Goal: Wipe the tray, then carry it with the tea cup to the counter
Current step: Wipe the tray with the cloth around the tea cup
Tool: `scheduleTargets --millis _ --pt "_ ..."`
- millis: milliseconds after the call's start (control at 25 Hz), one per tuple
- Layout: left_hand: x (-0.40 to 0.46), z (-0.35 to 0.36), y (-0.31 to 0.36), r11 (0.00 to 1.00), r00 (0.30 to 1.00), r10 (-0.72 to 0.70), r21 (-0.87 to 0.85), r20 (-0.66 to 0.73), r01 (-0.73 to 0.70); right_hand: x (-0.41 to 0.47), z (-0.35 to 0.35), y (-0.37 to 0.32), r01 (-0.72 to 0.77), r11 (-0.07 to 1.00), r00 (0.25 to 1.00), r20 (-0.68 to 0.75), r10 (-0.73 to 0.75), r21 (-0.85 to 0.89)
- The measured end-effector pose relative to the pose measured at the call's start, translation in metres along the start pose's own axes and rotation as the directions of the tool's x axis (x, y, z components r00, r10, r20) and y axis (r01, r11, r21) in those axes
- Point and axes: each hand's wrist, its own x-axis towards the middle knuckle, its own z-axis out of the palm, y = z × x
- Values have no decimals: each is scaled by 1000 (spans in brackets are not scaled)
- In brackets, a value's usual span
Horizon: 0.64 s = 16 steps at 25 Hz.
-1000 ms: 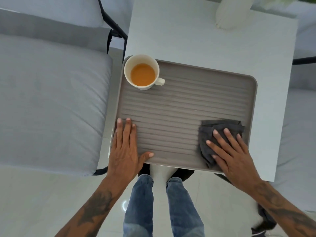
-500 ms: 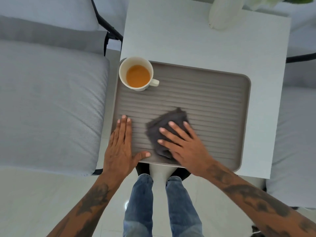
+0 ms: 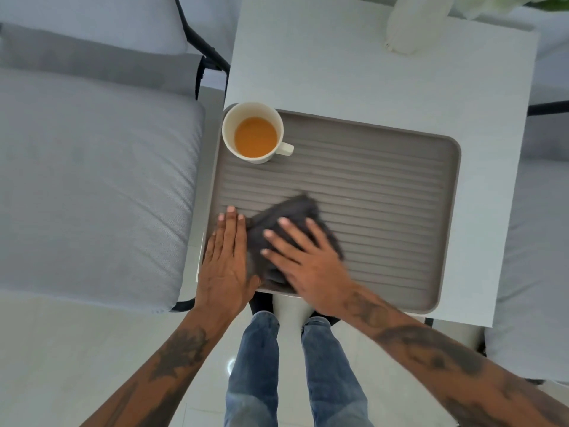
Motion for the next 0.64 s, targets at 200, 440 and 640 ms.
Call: scheduleTargets --millis 200,440,640 --pt "1 0 -2 1000 999 -17 -20 28 17 -19 -7 19 -29 997 998 47 32 -65" --pt "1 -2 -2 998 997 -34 -43 76 37 -126 -35 75 -108 978 984 119 131 -179" --pt "1 -1 2 1000 1000 -12 7 19 11 2 -3 7 152 987 984 105 -146 -45"
